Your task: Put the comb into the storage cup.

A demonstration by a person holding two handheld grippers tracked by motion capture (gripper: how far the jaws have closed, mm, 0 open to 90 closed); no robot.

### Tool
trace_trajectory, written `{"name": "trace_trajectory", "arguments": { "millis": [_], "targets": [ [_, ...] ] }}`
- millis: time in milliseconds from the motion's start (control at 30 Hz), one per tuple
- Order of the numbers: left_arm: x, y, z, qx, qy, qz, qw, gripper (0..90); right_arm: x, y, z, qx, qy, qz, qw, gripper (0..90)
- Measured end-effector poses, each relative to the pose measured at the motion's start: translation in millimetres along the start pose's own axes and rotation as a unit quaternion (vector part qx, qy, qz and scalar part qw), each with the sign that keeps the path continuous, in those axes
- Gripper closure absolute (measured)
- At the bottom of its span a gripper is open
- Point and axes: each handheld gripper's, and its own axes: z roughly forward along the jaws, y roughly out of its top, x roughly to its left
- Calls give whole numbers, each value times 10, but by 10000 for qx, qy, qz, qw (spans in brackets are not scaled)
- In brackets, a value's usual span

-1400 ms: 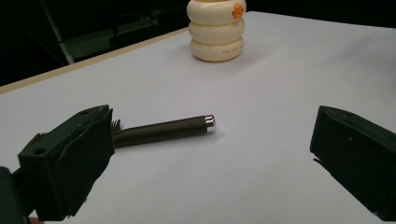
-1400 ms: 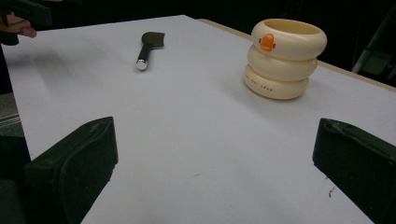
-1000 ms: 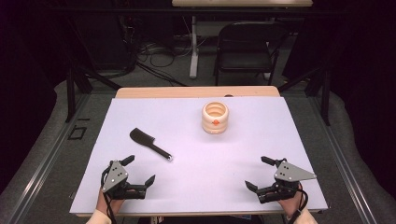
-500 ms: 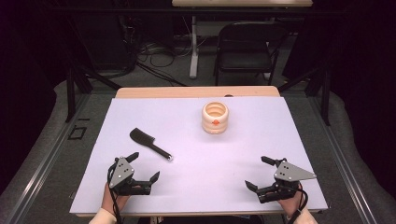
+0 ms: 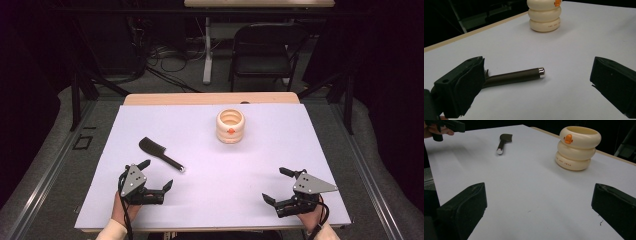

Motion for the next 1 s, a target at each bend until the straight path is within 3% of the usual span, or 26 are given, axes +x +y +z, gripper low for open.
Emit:
{"name": "trace_trajectory", "arguments": {
  "millis": [300,700,1000],
  "targets": [
    [33,39,81,109,151,-31,9998,1,-4,-4,8,26,30,-5,10000,0],
    [61,103,268,179,290,78,9994,2,2,-6,8,38,51,11,10000,0],
    [74,137,340,19,248,127,9996,2,-1,-5,15,56,56,3,10000,0]
  ]
}}
